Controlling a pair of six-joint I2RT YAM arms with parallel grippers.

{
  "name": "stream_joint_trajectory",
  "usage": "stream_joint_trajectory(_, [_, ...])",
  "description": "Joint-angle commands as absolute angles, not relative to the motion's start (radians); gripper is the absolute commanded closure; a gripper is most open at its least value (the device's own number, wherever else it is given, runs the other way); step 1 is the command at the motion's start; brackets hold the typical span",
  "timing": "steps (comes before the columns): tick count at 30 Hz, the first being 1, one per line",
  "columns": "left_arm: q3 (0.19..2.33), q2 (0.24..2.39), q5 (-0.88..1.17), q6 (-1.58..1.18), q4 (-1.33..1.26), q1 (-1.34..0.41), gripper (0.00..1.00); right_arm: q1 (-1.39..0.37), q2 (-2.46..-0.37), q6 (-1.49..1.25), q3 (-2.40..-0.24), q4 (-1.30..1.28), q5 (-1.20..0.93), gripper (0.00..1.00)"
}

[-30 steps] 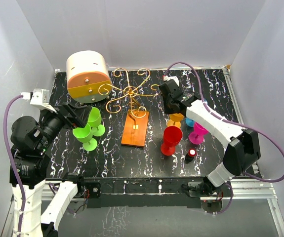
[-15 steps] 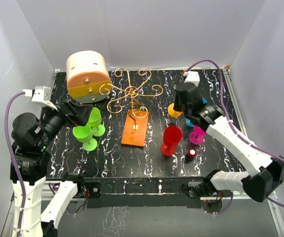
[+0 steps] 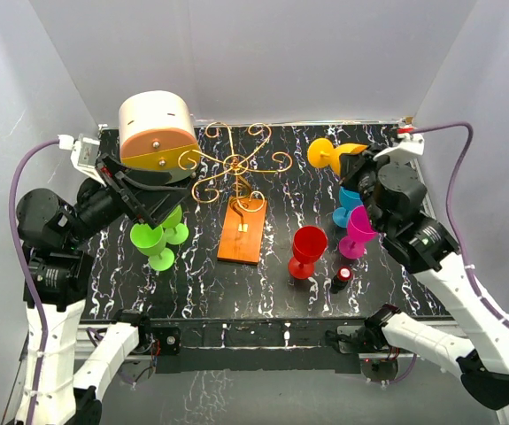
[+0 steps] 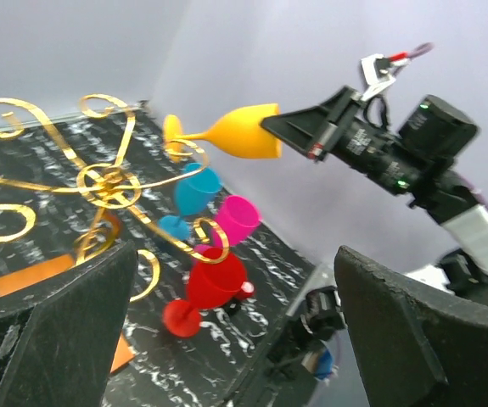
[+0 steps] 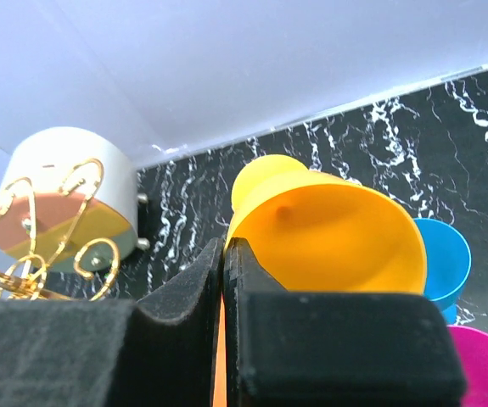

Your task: Place the wine glass upside down on the wine glass rack

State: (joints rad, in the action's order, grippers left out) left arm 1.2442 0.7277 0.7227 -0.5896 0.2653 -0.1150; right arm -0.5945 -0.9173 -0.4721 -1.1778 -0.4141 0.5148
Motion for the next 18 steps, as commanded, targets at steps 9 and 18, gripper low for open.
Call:
stream_joint_trajectory(9, [1.234,0.853,0.947,-0.917,-0.164,-0.119,0.01,-0.596,-0.775,-0.513,-1.167,-0.202,0.492,1.0])
stream_joint_trajectory(18, [1.209,0.947,0.766,-1.244,-0.525,-0.136,0.02,-0.596,-0.696,-0.569,-1.171,-0.072,0.445,1.0])
